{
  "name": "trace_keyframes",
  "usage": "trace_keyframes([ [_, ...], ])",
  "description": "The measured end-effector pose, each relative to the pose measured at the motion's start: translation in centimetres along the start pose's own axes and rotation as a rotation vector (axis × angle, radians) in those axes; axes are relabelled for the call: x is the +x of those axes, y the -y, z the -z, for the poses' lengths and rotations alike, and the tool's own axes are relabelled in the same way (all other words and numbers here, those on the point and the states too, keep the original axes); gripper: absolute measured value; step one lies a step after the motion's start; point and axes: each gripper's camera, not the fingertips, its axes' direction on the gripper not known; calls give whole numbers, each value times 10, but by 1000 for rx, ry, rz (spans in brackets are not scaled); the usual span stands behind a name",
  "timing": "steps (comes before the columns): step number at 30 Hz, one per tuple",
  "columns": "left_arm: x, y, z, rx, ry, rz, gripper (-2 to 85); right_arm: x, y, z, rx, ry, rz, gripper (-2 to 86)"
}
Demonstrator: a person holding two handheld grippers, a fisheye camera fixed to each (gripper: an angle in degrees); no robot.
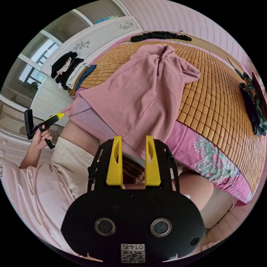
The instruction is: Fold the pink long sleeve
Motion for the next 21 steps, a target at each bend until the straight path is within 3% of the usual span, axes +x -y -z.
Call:
trace_keyframes([
  [5, 2, -2, 27, 50, 10, -13, -9, -34, 33, -74, -215, -167, 126, 144],
  [8, 1, -4, 41, 57, 31, -17, -10, -28, 29, -77, -237, -239, 73, 59],
  [13, -2, -10, 67, 94, 39, -20, -9, -1, -8, -13, -99, -172, -13, 14],
  [21, 1, -25, 112, 95, 8, -66, -9, 84, -165, 119, 313, 41, -429, 2],
])
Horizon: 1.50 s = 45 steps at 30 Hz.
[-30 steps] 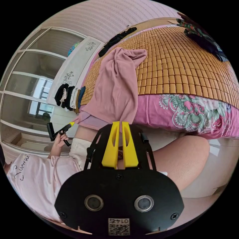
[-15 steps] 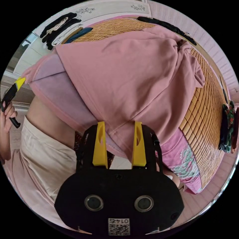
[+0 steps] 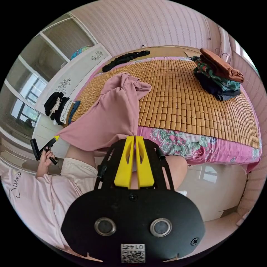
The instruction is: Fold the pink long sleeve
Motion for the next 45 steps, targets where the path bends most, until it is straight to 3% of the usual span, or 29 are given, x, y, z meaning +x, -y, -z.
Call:
trace_keyframes([
  [5, 3, -13, 21, -13, -70, 6, -9, 43, -47, 18, 15, 67, -140, 1],
  [10, 14, -27, 51, 1, -72, -41, -10, 47, -76, 31, 36, 132, -138, 0],
  [13, 21, -32, 88, 163, -151, -50, -10, 44, -86, 55, 141, 262, -103, -1],
  [18, 50, 22, 189, 507, -226, -178, -10, 10, -59, 154, 443, 491, 145, -3],
  [27, 137, 118, 385, 957, -332, -438, -10, -95, -34, 369, 875, 626, 589, -3],
  [33, 175, 146, 489, 1098, -333, -516, -10, -148, -26, 473, 1000, 632, 696, -3],
  [37, 181, 171, 492, 1070, -269, -505, -10, -176, 22, 469, 889, 474, 631, -3],
  [40, 166, 206, 447, 923, -214, -415, -10, -182, 84, 414, 689, 333, 530, -3],
  [42, 153, 236, 386, 777, -10, -346, -10, -173, 128, 355, 556, 191, 417, -3],
  [45, 143, 279, 319, 630, 179, -287, -10, -160, 172, 310, 465, 161, 326, -4],
])
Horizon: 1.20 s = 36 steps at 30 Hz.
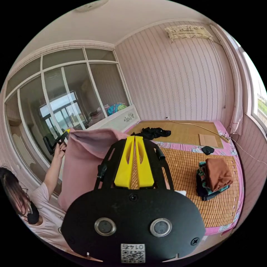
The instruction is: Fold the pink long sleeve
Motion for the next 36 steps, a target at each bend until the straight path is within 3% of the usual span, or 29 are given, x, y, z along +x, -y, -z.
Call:
trace_keyframes([
  [2, -1, 11, -23, -4, -22, 65, -10, 12, 19, -14, 0, 13, -49, -4],
  [5, 15, 58, -18, 139, -12, 52, -10, -1, 66, -8, 66, -48, -12, -4],
  [9, 30, 103, 10, 312, -26, -7, -10, -45, 112, 55, 397, -71, 135, -5],
  [11, 29, 97, 6, 307, -30, -22, -10, -53, 118, 58, 409, -69, 178, -5],
  [16, 14, -10, -38, 77, -157, -30, -10, -32, 89, -49, 83, -89, 249, -4],
  [19, 6, -147, -73, -173, -178, -4, -10, 5, 24, -157, -202, -12, 211, -3],
  [23, -26, -343, -116, -512, 25, 74, -10, 58, -112, -316, -591, 132, 71, 1],
  [26, -70, -421, -127, -629, 100, 330, -10, 74, -199, -409, -815, 185, -58, 14],
  [28, -83, -443, -127, -639, 129, 381, -10, 76, -226, -445, -865, 142, -77, 45],
  [32, -90, -462, -142, -674, 130, 346, -10, 85, -218, -499, -770, 31, -108, 131],
  [36, -102, -475, -165, -676, 121, 400, -10, 110, -203, -560, -821, -72, -196, 130],
])
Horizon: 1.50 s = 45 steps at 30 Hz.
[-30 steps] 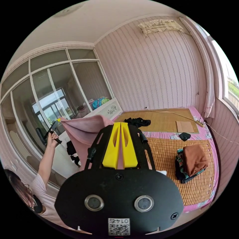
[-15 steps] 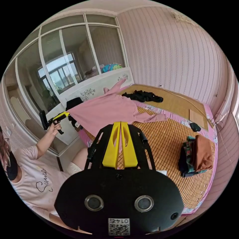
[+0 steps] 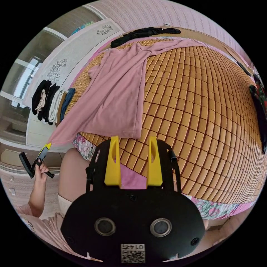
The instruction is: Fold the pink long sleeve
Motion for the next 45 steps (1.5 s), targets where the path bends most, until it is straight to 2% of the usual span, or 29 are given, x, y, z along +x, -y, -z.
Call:
trace_keyframes([
  [1, -1, 2, -3, 2, -4, 7, -10, 3, 6, -7, -39, 13, -5, 123],
  [3, -4, 8, -12, 18, -7, 17, -10, 13, 18, -5, -54, -33, -27, 53],
  [5, -7, 12, -16, 35, -24, 12, -10, 27, 19, 8, -40, 60, -8, 32],
  [9, -10, 18, -17, 58, -84, -20, -10, 72, -18, 82, 153, 203, 6, 18],
  [13, -5, 8, -44, -59, -113, -91, -9, 104, -76, 115, 181, 176, -25, 18],
  [18, -9, -11, -92, -240, -112, -88, 1, 123, -120, 70, -7, 181, -95, 30],
  [21, -11, -10, -100, -253, -157, -65, 30, 128, -122, 64, -15, 183, -123, 47],
  [25, -5, 5, -85, -161, -61, -121, 54, 138, -107, 89, 66, 111, -134, 87],
  [28, 14, 36, -89, -111, 15, -240, 52, 150, -77, 116, 133, 24, -123, 108],
  [31, 52, 83, -130, -107, -32, -342, 52, 163, -21, 135, 184, -43, -90, 111],
  [36, 162, 173, -258, -104, -164, -533, 60, 194, 123, 136, 236, -113, -70, 112],
  [40, 239, 222, -349, -57, -120, -609, 99, 221, 228, 118, 252, -95, -74, 111],
  [42, 290, 239, -405, -58, -52, -709, 100, 238, 282, 102, 250, -88, -110, 109],
  [45, 340, 246, -462, -47, -49, -814, 96, 252, 326, 88, 268, -119, -135, 115],
])
